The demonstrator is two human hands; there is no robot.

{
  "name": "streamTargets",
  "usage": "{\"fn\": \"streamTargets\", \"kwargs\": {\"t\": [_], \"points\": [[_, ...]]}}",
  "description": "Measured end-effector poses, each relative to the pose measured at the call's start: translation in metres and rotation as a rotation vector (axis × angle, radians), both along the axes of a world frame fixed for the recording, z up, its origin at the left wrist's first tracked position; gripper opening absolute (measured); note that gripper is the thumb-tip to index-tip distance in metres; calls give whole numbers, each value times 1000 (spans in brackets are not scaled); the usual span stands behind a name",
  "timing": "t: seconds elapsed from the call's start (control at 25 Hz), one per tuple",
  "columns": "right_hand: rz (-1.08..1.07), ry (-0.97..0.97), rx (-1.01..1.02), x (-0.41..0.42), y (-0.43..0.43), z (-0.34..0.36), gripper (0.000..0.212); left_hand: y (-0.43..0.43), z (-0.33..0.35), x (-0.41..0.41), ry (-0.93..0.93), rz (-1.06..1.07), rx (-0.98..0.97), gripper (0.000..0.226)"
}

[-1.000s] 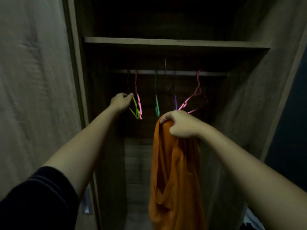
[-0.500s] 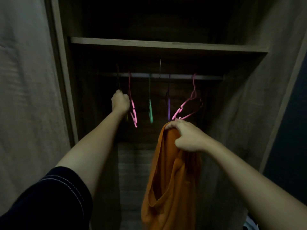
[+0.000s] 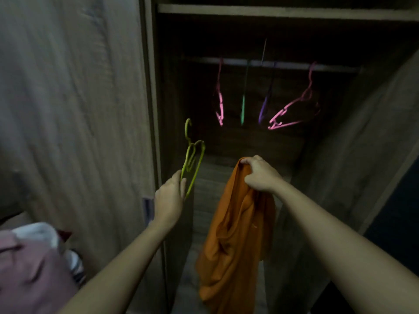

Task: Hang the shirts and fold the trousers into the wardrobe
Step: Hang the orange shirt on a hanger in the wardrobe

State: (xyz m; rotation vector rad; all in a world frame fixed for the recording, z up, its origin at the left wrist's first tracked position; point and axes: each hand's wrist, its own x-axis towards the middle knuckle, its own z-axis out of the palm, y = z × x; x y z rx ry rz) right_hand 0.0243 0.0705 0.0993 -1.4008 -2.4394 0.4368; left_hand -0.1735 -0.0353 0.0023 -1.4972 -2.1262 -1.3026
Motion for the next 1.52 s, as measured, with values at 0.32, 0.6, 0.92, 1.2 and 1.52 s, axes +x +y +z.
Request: {"fn": "streamTargets", "kwargs": {"t": [0.32, 0.6, 0.92, 1.2, 1.52], "points": [[-52, -88, -69, 11, 17, -15, 64, -111, 32, -56, 82, -181, 114, 24], [-63, -72, 35, 23, 20, 12, 66, -143, 52, -57, 112, -396, 70, 25], [485, -157, 322, -7, -42, 46, 61, -99, 50, -11, -3, -623, 145, 52], [476, 33, 979, 16, -30, 53, 47, -82, 48, -4, 416, -257, 295, 38], [440, 239, 970, 5, -42, 61, 36, -73, -52, 57, 118, -231, -246, 73]]}}
